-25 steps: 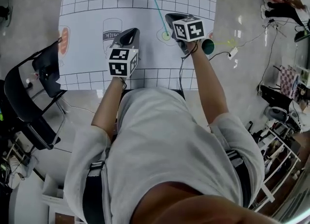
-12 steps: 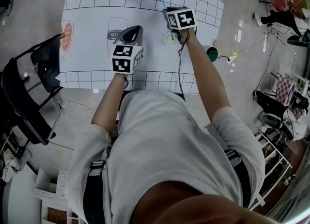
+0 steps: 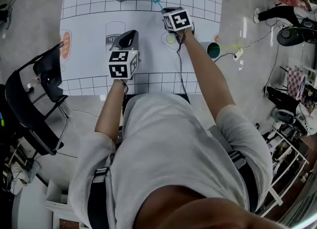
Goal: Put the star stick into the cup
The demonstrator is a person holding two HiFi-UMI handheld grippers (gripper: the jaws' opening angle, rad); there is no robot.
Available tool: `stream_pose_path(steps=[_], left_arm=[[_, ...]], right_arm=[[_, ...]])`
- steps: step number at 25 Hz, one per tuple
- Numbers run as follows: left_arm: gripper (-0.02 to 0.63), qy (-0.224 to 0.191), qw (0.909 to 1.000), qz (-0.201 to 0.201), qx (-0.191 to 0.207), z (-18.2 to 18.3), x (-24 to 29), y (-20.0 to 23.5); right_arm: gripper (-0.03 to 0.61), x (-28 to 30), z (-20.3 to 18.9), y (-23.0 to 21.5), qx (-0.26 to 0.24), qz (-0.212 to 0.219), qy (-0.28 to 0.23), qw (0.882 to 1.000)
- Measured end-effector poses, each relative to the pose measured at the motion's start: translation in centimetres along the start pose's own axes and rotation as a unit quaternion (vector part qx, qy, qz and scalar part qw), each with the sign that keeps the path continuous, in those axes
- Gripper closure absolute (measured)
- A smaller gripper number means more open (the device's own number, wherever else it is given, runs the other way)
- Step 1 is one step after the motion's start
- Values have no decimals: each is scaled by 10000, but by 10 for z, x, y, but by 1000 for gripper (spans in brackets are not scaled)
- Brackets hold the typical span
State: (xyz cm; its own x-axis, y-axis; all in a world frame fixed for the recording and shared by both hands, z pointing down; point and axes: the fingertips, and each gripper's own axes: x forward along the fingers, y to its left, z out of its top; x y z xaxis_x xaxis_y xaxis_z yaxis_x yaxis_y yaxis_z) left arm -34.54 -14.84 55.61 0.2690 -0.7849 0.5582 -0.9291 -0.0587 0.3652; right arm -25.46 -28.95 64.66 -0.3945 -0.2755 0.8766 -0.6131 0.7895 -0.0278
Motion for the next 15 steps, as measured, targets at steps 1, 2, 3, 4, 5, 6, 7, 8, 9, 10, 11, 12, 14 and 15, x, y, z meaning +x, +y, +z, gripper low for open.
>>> stream_pose_path(steps=[1, 2, 3, 4, 5, 6, 7, 8, 9, 10, 11, 12, 14, 15], left_arm=[[611, -9, 10000, 1, 20, 1, -1, -2], [611, -21, 10000, 2, 46, 2, -2, -3], [611, -37, 10000, 2, 73, 3, -4, -5], [611, -57, 9999, -2, 94, 5, -5, -8], [611, -84, 9999, -12, 104, 8, -6, -11], [611, -120, 9999, -30, 102, 11, -6, -15], [611, -162, 9998, -59, 91, 16, -6, -19], [611, -207, 9997, -103, 75, 21, -5, -23], [611, -251, 9995, -169, 57, 27, -4, -28], [611, -295, 9992, -259, 38, 34, -3, -34], [611, -341, 9987, -375, 22, 42, -2, -40], [611, -399, 9979, -511, 12, 51, 0, -46], [611, -566, 9950, -821, 41, 72, 2, -64], [611, -654, 9929, -994, 93, 81, 2, -75]], right_arm=[[563, -5, 1, 1, 48, 37, -152, 9999], [563, -11, 2, 3, 92, 72, -326, 9994], [563, -19, 4, 5, 121, 102, -513, 9986], [563, -27, 7, 8, 134, 125, -702, 9974], [563, -37, 9, 10, 130, 146, -890, 9958], [563, -47, 12, 13, 109, 166, -1079, 9940], [563, -57, 15, 16, 68, 186, -1271, 9917], [563, -69, 18, 19, 17, 198, -1465, 9890], [563, -81, 20, 22, -32, 198, -1661, 9859], [563, -93, 23, 25, -62, 185, -1857, 9824], [563, -106, 24, 28, -67, 160, -2058, 9784], [563, -121, 26, 31, -55, 129, -2267, 9739], [563, -149, 29, 35, -51, 59, -2674, 9636], [563, -163, 28, 36, -76, 10, -2848, 9586]])
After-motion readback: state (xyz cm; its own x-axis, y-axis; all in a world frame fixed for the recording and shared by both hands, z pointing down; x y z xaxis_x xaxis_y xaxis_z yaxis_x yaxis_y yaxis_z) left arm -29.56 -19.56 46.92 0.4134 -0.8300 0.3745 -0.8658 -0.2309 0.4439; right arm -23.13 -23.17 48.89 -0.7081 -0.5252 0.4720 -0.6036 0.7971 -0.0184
